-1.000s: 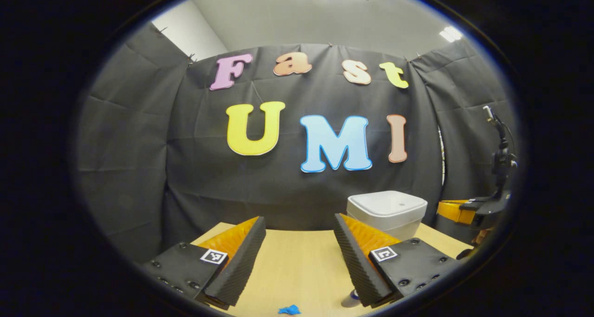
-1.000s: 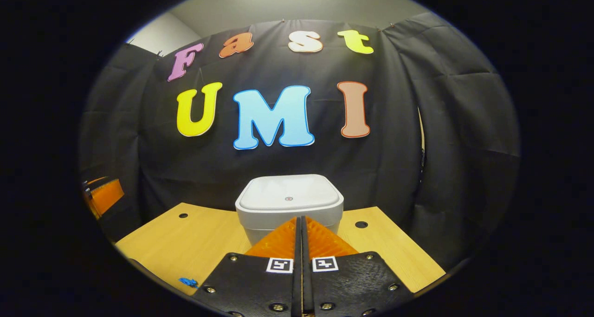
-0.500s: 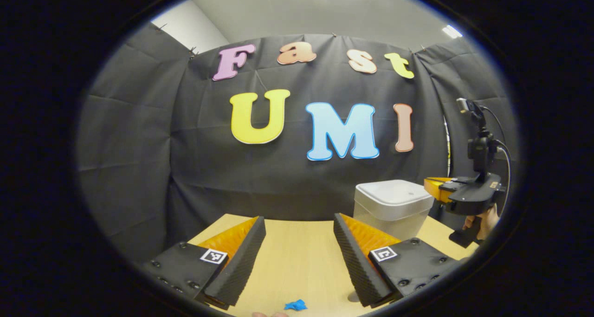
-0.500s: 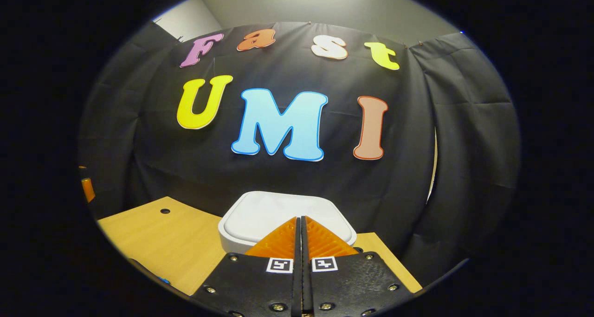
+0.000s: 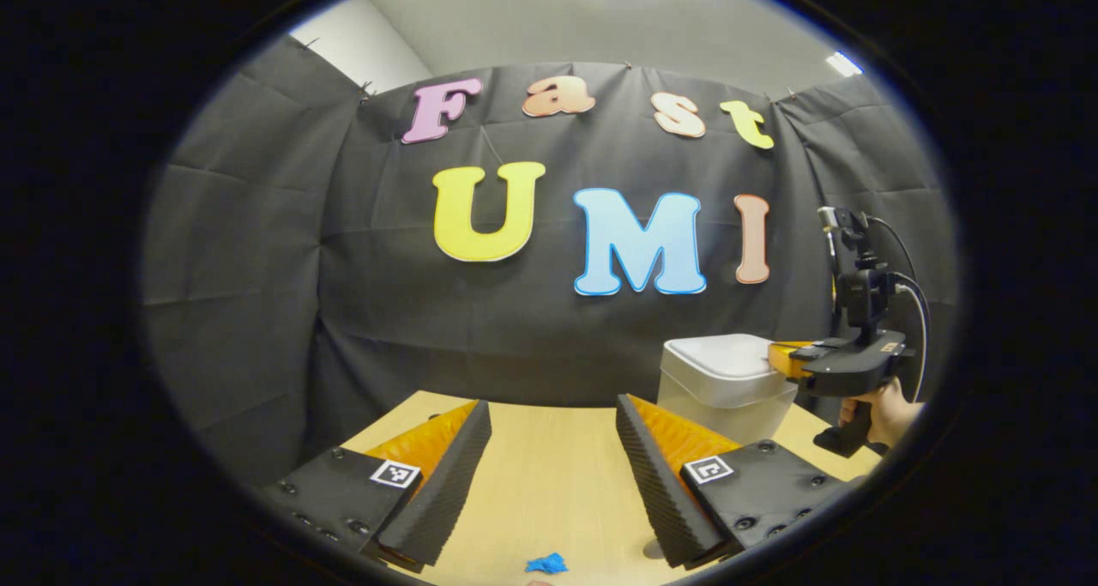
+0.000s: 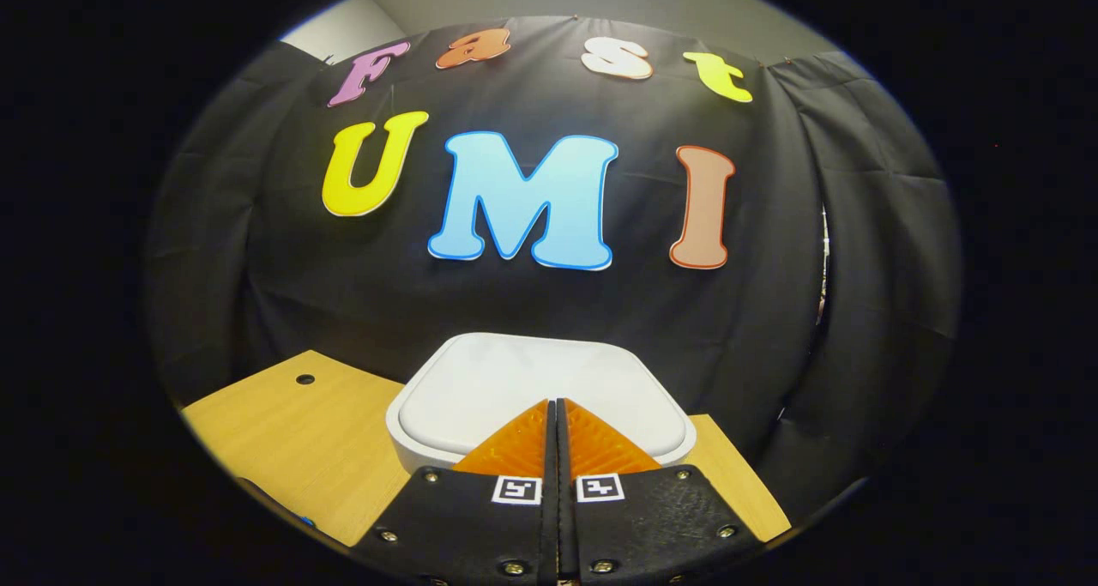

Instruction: Press the lid of the desktop garbage bin to open it, pick up the crumpled paper on the desktop and throw it into the bin, then pick up the pop can on the desktop and drop it into the bin, and finally close the garbage bin lid.

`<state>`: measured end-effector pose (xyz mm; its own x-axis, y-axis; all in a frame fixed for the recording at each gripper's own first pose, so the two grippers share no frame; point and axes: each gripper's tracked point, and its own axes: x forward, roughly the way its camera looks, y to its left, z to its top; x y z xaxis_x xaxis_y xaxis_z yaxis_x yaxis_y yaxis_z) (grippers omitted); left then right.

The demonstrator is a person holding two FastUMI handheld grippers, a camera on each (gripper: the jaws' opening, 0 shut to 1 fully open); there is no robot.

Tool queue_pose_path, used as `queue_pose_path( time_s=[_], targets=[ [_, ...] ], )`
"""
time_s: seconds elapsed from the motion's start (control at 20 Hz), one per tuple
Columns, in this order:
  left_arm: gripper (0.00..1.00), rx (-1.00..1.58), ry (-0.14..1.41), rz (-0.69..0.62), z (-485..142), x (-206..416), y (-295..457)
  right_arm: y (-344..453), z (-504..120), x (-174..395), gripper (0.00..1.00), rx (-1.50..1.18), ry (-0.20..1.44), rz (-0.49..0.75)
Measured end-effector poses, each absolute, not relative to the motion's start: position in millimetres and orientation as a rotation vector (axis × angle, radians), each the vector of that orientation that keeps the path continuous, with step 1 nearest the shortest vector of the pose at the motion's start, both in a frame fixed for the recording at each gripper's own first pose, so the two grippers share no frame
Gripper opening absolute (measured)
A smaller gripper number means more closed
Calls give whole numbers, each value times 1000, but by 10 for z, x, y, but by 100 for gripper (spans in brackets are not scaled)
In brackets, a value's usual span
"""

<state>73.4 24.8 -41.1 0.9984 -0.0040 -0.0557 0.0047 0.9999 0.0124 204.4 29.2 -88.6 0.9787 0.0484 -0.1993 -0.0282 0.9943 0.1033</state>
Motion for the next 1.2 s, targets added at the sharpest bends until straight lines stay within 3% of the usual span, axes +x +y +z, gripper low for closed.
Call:
queue_pose_path(
  time_s=[0.55, 1.2],
  targets=[
    [96, 0, 61, 36, -412, 678, 338, 317, -934, 2027, 1, 154, 176, 10],
    [96, 0, 52, 48, -432, 464, 322, 143, -162, 1949, 1, 184, 35, -16]
  ],
)
